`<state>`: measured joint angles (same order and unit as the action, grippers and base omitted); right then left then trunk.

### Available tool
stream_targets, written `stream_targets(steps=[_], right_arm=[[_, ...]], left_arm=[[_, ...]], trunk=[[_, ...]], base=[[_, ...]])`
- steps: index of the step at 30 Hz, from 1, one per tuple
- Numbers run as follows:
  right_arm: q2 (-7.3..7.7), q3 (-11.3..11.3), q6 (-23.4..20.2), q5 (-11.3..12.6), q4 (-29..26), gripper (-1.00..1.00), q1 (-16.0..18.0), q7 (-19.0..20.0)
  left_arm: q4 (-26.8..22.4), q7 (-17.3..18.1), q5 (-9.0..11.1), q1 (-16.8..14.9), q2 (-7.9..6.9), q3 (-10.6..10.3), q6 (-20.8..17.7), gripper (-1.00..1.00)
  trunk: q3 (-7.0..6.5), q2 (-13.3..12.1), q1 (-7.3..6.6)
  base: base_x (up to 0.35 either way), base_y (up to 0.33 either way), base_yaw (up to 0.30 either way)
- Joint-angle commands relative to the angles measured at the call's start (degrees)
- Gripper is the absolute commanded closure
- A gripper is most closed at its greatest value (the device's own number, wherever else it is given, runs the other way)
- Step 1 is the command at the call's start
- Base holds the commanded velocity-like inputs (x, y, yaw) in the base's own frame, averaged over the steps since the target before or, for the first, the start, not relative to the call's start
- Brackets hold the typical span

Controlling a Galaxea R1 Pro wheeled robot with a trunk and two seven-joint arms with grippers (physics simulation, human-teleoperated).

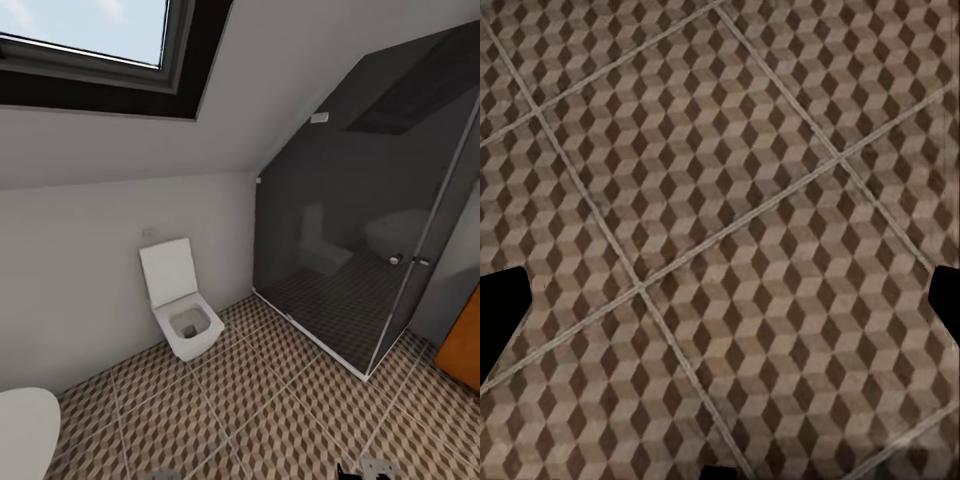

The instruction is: Take the four mousetraps from the cabinet in the bathroom and place them on the bathroom floor. Make sure all four end up on the same floor surface, and ensure that at least two of them are either under or directly next to the same bathroom sink.

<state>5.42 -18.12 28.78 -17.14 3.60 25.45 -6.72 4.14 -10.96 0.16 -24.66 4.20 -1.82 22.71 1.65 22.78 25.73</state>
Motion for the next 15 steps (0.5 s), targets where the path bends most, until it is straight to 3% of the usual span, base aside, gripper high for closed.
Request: stream_targets(steps=[1, 15], right_arm=[[0.03, -0.25, 0.31, -0.61, 0.27, -1.0, 0.12, -0.4], [0.03, -0.25, 0.31, -0.61, 0.27, -1.0, 0.12, -0.4]], left_arm=[[0.27, -0.29, 0.0, -0.13, 0.02, -0.2, 0.41, -1.0], [0.25, -0.29, 0.02, -0.13, 0.02, -0.2, 0.41, -1.0]], trunk=[[0.11, 0.14, 0.06], [-0.26, 0.14, 0.06]], base=[[0.12, -0.321, -0.26], [0.154, -0.316, -0.26]])
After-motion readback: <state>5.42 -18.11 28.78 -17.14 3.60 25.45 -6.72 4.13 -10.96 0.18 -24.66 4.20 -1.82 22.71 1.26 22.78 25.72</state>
